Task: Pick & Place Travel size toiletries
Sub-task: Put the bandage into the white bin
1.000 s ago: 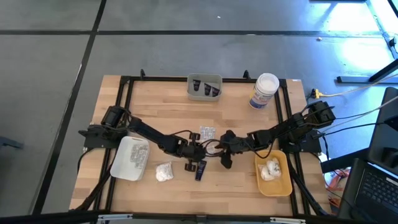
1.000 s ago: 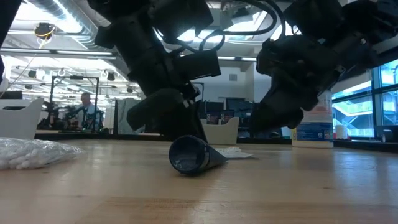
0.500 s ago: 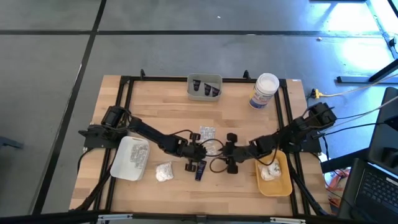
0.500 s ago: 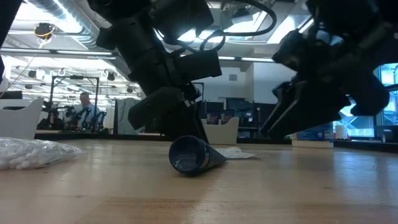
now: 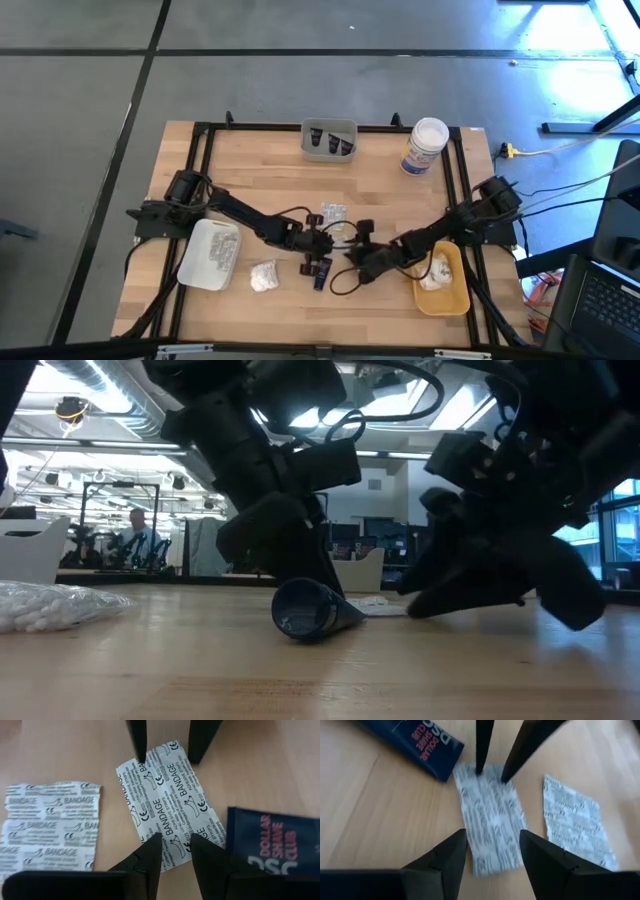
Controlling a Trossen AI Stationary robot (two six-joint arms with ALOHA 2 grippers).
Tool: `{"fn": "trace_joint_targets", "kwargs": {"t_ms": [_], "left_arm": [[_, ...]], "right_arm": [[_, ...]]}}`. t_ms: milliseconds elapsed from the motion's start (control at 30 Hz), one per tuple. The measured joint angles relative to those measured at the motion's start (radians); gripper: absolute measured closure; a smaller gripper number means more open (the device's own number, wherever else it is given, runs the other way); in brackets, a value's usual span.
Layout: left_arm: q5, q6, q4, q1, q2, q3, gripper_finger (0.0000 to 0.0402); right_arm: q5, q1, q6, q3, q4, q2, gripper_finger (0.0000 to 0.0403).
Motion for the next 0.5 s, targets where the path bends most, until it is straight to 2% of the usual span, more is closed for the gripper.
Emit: {"fn": "trace_joint_targets", "kwargs": {"t_ms": [500], "left_arm": [[0.04, -0.008, 0.018, 0.008, 0.0, 0.001, 0.03]], "right_arm": [[0.105, 0.039, -0.021, 0.048, -0.138, 0.016, 0.0234]]}}
